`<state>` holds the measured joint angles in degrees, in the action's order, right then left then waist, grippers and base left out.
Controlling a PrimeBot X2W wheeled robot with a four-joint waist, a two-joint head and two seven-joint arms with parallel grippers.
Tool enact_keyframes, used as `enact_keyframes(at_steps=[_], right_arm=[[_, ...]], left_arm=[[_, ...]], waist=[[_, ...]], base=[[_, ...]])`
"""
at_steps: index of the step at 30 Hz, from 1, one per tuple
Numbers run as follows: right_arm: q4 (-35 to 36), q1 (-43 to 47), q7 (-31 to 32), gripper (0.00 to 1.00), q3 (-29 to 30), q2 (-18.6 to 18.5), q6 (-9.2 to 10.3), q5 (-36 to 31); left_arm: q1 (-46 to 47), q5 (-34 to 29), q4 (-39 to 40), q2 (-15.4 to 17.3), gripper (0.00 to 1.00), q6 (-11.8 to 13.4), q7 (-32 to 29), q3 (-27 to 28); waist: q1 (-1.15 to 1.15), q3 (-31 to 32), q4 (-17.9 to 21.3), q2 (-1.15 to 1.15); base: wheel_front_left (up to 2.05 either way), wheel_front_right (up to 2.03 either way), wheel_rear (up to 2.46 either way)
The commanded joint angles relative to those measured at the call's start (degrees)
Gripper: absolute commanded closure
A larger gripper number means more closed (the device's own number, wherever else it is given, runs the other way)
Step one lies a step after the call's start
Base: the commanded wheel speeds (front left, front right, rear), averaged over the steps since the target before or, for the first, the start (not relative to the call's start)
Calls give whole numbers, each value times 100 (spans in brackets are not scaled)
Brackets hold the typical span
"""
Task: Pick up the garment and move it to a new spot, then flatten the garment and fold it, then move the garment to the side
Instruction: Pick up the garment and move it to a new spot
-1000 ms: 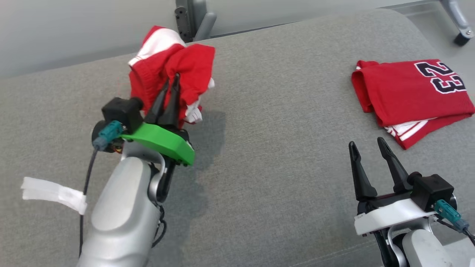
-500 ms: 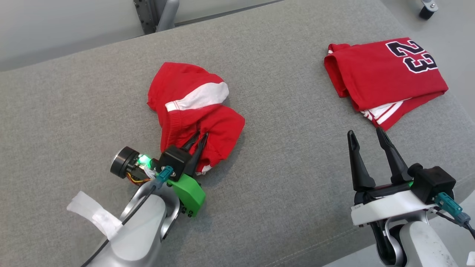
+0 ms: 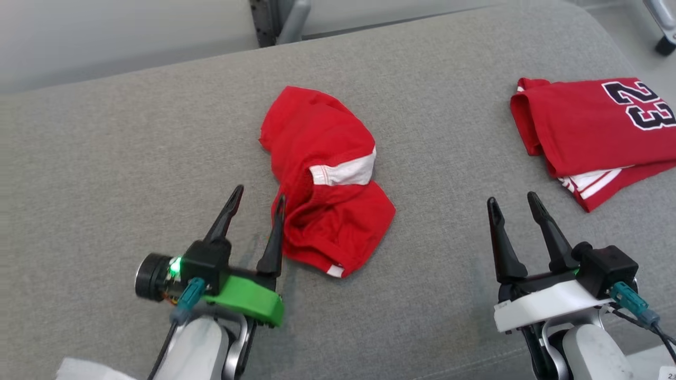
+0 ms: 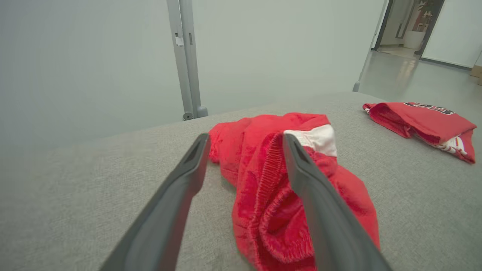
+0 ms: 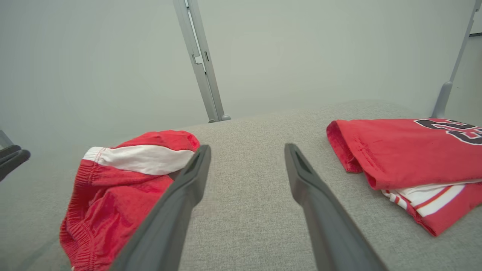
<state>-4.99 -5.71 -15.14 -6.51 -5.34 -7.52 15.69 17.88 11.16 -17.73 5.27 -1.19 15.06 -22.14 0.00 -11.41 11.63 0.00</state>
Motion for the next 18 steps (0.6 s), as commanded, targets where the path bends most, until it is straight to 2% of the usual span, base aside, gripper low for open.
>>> enact_keyframes(at_steps=[1,11,18], right_arm=[[-17,107,-4,0,-22,-27,6,1],[-38,551,-3,0,81,-88,6,-41],[-19,886,-3,0,158,-55,6,-112]], left_arm=[[-381,127,160,-53,0,50,9,164],[-1508,275,722,-213,0,210,10,943],[-2177,196,1318,-236,0,462,10,1235]], waist=[[0,430,-425,0],[0,968,-901,0],[0,1179,-1039,0]], base=[[0,0,0],[0,0,0],[0,0,0]])
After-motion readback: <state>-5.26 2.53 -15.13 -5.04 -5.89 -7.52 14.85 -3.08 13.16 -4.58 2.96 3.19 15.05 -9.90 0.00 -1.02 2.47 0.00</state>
